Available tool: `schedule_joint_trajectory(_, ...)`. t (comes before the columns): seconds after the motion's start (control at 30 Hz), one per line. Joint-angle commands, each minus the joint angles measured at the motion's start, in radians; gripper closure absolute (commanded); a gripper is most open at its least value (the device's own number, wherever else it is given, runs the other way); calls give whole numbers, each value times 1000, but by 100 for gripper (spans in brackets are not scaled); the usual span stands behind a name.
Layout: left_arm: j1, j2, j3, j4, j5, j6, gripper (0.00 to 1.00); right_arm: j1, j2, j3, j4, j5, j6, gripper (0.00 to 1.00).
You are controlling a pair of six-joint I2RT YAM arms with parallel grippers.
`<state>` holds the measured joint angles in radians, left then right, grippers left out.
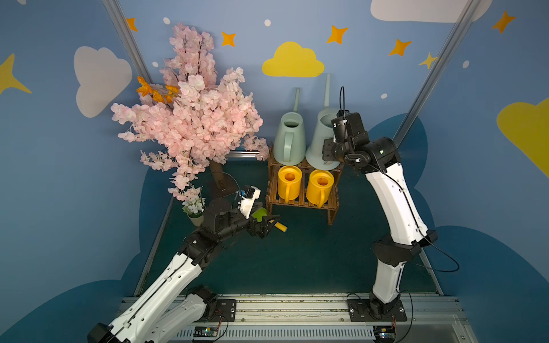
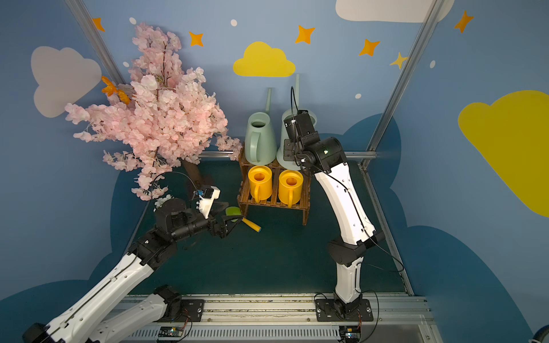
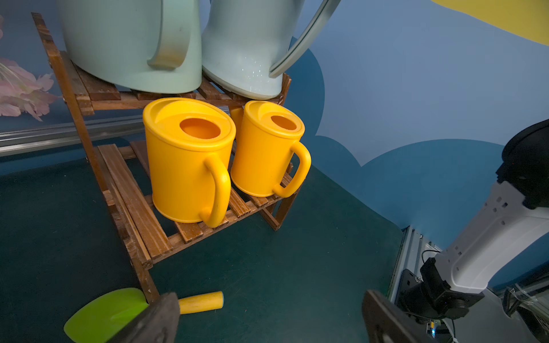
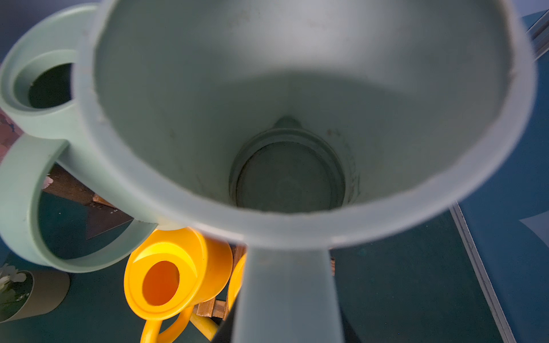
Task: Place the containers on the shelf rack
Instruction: 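Place the container on the shelf.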
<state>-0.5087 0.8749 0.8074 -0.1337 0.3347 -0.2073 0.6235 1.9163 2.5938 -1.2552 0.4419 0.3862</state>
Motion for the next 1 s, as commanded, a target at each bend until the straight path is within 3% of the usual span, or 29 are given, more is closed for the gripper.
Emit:
schedule_joint_trajectory(0.0,-3,-13,-7,2,-10,9,0,-1,4,28,26,14,10,83)
schedule_joint_trajectory(0.53,-2,-8,-10,5,-16,2,0,0,-9,29,54,11,9,68)
schedule_joint_trajectory(0.97,-2,-4,-13,12,-63,19,0,8,-93,24,61,16,1,49)
